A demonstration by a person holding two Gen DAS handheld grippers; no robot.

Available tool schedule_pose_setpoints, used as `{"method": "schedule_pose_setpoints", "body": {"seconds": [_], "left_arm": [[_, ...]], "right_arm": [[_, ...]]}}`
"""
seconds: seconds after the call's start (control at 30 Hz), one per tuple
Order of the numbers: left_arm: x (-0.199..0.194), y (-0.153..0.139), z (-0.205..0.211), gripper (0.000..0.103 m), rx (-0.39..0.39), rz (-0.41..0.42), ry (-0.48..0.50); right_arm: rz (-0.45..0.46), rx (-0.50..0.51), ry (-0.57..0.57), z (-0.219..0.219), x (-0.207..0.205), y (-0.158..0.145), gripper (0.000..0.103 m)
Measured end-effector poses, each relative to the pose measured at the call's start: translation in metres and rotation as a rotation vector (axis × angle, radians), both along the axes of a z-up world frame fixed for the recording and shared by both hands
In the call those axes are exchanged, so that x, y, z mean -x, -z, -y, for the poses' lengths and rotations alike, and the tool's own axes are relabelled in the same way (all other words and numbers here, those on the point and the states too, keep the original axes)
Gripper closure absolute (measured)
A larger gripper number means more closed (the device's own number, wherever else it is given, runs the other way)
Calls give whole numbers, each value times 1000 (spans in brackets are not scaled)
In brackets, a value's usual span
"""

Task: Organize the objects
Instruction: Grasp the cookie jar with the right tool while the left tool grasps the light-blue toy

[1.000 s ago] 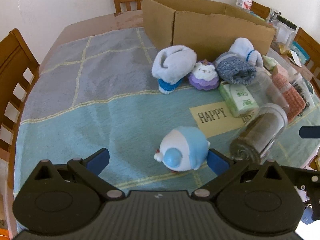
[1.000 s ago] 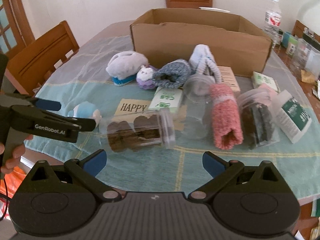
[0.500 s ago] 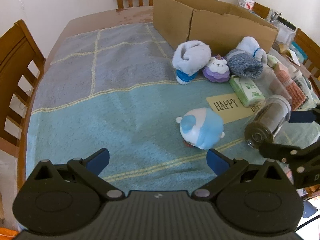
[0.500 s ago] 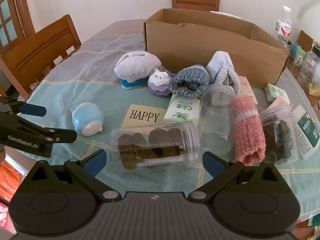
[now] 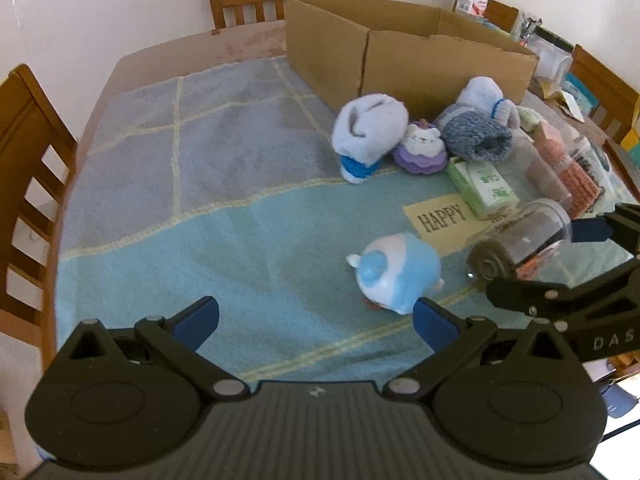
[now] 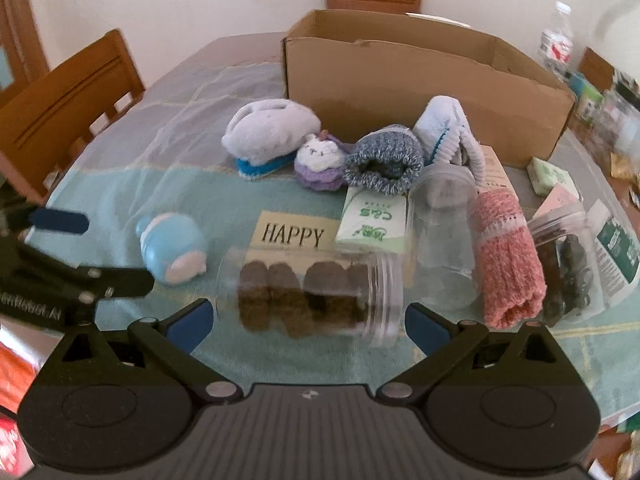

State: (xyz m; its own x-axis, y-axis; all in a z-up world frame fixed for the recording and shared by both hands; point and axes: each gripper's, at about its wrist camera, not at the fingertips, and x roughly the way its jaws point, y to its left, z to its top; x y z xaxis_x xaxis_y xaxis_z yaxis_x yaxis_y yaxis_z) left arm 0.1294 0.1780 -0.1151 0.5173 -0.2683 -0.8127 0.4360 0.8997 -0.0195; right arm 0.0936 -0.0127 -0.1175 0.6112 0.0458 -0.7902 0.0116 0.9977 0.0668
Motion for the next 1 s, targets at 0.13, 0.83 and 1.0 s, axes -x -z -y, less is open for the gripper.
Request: {"method": "schedule_pose_setpoints", "body": {"seconds": [0.13,0.83,1.0], "left_arm": [[-4,-4,-5,1,9,-3,29],[-3,11,41,27,54,55,229],[-4,17,46,39,52,48,259]], "right_arm": [[-2,22,18,-4,-7,4,0],[-46,73,65,17,18,4,8],[-48,66,81,17,17,5,7]]}}
